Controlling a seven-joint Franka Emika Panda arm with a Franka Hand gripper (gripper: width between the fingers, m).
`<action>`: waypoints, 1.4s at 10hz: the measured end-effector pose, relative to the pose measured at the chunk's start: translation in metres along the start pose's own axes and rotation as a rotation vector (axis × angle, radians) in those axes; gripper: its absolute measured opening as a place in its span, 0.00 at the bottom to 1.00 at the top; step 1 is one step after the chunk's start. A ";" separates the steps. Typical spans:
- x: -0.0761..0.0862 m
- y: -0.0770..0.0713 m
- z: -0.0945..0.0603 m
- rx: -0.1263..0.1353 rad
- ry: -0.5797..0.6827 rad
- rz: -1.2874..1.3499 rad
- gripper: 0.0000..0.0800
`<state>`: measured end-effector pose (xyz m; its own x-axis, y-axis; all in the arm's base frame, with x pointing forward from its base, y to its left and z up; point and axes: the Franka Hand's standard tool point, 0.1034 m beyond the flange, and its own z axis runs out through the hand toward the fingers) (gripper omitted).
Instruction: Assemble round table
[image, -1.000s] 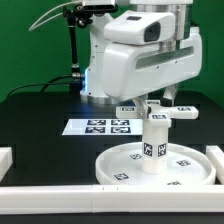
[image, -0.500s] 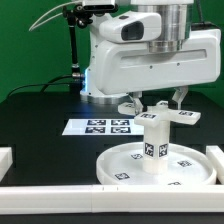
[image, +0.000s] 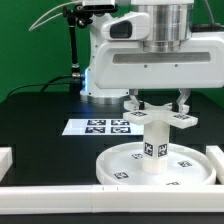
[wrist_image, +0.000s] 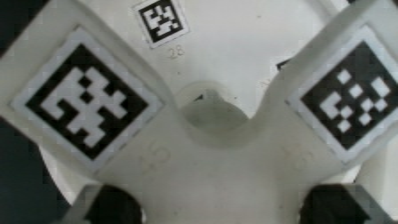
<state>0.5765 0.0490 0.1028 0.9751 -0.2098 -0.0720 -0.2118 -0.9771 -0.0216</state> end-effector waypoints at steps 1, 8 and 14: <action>0.000 0.000 0.000 0.012 -0.002 0.131 0.55; 0.002 0.000 0.001 0.064 0.012 0.724 0.55; 0.004 0.001 -0.001 0.110 -0.009 1.241 0.55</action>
Offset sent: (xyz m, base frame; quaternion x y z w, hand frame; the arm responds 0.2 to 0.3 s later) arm -0.0142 0.0005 -0.0051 0.0254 0.0255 0.3004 0.9531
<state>0.5807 0.0474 0.1032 0.1125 -0.9874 -0.1109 -0.9936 -0.1113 -0.0175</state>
